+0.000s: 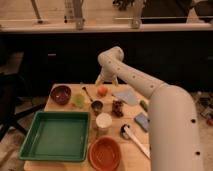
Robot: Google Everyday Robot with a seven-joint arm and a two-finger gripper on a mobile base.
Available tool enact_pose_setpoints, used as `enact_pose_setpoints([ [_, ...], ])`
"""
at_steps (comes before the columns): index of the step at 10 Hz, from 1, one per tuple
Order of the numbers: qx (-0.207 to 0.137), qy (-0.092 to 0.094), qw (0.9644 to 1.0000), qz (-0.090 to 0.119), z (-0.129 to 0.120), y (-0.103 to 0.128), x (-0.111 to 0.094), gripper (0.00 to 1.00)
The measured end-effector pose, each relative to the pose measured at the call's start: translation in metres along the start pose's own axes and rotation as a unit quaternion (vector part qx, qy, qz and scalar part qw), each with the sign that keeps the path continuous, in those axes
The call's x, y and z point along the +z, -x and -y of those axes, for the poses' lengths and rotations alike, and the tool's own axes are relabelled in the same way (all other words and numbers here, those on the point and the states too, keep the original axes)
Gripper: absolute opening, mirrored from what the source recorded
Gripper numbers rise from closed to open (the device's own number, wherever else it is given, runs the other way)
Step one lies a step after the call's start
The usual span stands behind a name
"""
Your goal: Place apple in metal cup
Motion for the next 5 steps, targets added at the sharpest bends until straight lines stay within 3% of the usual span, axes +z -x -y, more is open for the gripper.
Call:
enact_pose_setpoints([
  [2,-0.001,0.008,0.9999,0.007,-0.003,-0.012,0.016,0.80],
  [5,0.003,0.002,0.9999,0.016,0.004,-0.015,0.039,0.80],
])
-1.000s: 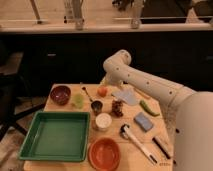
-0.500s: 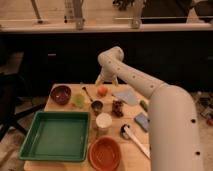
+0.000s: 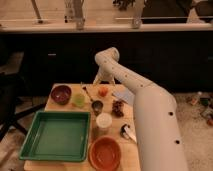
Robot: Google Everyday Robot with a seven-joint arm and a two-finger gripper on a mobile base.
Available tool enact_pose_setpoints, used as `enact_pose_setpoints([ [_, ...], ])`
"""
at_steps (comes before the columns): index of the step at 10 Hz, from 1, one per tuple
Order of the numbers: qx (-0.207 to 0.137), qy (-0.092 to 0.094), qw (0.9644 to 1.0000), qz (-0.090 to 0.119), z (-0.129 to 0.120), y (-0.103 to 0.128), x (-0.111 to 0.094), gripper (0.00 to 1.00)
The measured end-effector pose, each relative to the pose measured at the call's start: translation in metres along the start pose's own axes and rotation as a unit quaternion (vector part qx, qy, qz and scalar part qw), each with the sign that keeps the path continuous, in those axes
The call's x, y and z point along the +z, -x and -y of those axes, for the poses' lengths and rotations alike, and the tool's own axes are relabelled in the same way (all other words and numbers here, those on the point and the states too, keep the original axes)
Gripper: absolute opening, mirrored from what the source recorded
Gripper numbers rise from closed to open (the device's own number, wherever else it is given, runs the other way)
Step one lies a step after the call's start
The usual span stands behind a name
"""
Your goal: Place apple in metal cup
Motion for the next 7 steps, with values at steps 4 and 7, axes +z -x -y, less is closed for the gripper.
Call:
enact_pose_setpoints([
  [4,0.000,0.001,0.9997,0.023,0.005,0.003,0.027,0.80],
  [7,-0.002,-0.004,0.9994,0.034,0.013,0.002,0.039,0.80],
])
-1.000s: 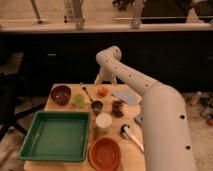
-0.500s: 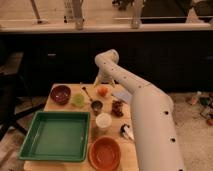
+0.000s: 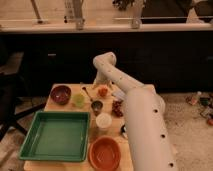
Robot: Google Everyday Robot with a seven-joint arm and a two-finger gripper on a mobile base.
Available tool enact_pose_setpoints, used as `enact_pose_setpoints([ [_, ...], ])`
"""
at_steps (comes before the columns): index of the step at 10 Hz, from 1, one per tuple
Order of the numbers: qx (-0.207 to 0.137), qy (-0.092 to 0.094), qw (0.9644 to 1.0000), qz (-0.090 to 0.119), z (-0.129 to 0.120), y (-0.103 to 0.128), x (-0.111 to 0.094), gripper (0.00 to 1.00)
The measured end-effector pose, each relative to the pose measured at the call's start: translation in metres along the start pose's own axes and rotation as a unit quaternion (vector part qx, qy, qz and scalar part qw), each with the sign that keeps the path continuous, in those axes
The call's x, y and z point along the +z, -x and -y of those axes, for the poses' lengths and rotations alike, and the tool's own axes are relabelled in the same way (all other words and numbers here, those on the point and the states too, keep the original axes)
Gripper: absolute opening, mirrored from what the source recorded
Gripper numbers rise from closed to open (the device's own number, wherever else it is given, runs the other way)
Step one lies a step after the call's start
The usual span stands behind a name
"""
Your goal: Place apple in metal cup
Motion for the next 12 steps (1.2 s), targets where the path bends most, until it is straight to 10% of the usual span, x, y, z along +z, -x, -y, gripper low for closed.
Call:
enact_pose_setpoints([
  [8,-0.009,-0.013,0.9999,-0.003,0.009,-0.006,0.020,0.80],
  [12,-0.011,-0.011,0.9998,0.013,0.010,-0.005,0.029,0.45],
])
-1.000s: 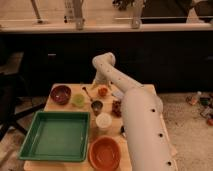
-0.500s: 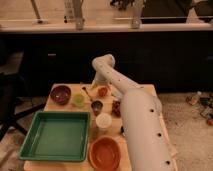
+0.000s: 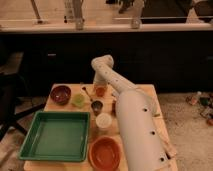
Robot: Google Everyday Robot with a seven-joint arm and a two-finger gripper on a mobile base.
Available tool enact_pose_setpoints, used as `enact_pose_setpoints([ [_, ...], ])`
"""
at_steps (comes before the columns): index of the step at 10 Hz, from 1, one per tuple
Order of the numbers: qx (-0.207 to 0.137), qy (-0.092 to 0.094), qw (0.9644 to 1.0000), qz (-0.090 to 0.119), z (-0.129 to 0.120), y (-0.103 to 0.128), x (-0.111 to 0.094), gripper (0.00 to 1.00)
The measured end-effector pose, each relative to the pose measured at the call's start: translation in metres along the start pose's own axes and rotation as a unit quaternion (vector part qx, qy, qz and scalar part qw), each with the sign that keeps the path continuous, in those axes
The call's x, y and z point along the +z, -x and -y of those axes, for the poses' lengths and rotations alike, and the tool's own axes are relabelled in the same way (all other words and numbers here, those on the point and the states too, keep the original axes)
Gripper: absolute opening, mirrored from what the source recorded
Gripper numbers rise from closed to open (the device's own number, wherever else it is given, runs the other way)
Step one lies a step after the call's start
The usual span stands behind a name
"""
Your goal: Place apple in metal cup
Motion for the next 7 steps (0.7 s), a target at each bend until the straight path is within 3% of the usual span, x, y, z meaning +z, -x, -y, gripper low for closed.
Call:
enact_pose_setpoints([
  [4,-0.001,-0.003,1.0000,-0.004,-0.002,-0.001,-0.005,0.05],
  [7,0.004,0.000,0.9997,-0.026,-0.010,-0.005,-0.036,0.00],
])
